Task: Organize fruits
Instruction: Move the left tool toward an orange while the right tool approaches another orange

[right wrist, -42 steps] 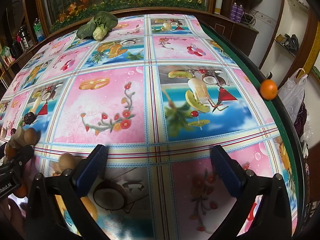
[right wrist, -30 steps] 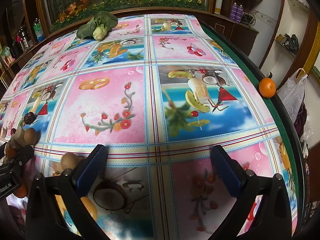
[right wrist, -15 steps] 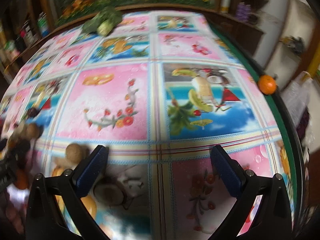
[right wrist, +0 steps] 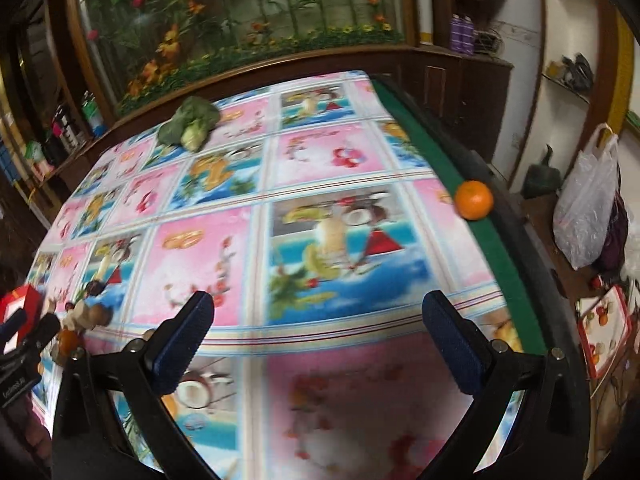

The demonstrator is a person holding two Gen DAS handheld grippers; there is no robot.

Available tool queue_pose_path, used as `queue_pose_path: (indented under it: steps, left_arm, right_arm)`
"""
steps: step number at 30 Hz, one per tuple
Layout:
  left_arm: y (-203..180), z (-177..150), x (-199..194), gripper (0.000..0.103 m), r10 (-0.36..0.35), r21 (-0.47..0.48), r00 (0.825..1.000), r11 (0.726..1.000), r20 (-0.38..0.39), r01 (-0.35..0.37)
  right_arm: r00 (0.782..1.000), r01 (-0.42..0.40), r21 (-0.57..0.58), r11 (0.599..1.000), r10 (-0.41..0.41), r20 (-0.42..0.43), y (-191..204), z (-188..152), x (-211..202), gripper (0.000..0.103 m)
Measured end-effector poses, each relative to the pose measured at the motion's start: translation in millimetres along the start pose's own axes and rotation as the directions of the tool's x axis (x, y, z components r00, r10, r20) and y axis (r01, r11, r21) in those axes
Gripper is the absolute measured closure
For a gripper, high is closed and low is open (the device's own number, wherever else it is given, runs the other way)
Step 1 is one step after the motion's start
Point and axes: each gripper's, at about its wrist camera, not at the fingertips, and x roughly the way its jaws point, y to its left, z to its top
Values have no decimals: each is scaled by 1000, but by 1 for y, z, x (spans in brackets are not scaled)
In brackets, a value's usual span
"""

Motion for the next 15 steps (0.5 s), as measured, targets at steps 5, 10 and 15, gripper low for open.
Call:
queue_pose_path:
  steps: [5, 10, 15]
  left_arm:
    - [-10, -2, 6, 1, -7, 30, 1000, 1000, -27, 8]
    - [-11, -6, 9, 1, 18, 86, 999, 996, -52, -13]
    - [21, -4, 14, 1, 90, 93, 993, 992, -79, -83]
  right_arm:
    - [1000, 29, 77, 997, -28, -3, -39, 12, 0, 0]
    - [1000, -13, 176, 984, 14, -4, -83, 35, 3, 0]
    - [994, -100, 306, 947, 105, 0, -114, 54, 12, 0]
